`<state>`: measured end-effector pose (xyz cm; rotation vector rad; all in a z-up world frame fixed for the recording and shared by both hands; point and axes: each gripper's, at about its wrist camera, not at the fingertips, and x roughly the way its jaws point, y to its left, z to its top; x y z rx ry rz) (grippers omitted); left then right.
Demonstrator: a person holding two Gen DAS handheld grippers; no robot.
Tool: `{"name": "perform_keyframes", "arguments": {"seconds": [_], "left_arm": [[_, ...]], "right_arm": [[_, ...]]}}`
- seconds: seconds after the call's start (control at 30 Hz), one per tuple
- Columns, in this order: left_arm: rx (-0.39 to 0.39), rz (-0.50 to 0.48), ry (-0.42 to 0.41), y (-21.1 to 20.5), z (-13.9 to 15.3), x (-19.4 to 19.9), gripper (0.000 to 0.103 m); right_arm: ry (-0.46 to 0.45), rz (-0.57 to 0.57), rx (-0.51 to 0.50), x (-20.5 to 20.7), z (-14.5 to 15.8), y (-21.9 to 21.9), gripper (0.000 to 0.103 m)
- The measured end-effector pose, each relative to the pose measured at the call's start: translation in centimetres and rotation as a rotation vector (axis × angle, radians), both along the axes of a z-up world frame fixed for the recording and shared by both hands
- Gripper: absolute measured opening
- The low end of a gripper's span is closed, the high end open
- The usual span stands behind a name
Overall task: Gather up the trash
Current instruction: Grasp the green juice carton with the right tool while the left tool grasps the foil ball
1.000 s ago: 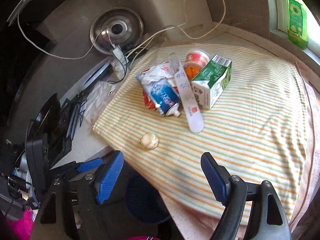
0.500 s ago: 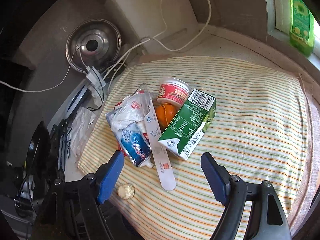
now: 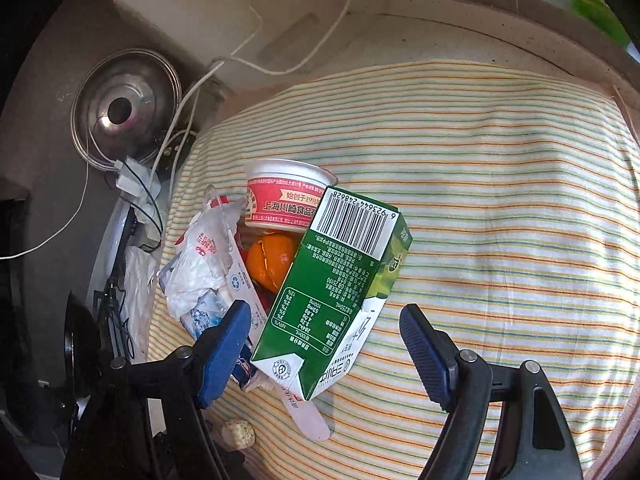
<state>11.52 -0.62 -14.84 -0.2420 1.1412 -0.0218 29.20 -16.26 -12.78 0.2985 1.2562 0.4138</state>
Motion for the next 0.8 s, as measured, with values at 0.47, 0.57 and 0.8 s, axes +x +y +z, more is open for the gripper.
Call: {"name": "perform_keyframes", "arguments": {"seconds": [0.47,0.57,0.8], "left_arm": [[-0.012,-0.016,-0.003,0.1,-0.7,0.5,0.039],[-0.008,-0.023,-0.006,-0.1,-0.5,0.7,0.036],[-0.033,-0.012,-0.021,0.4,-0.2,0.5,0.035]], "right_arm": [[0.047,-0.008,-0.016,1.1,-1.2,1.0,0.075],[0.051,-0.013,-0.024,1.1,-1.3,0.9,0.069],[0.041,-0.025,0.009,0.0,-1.0,-0.1,0.057]]}}
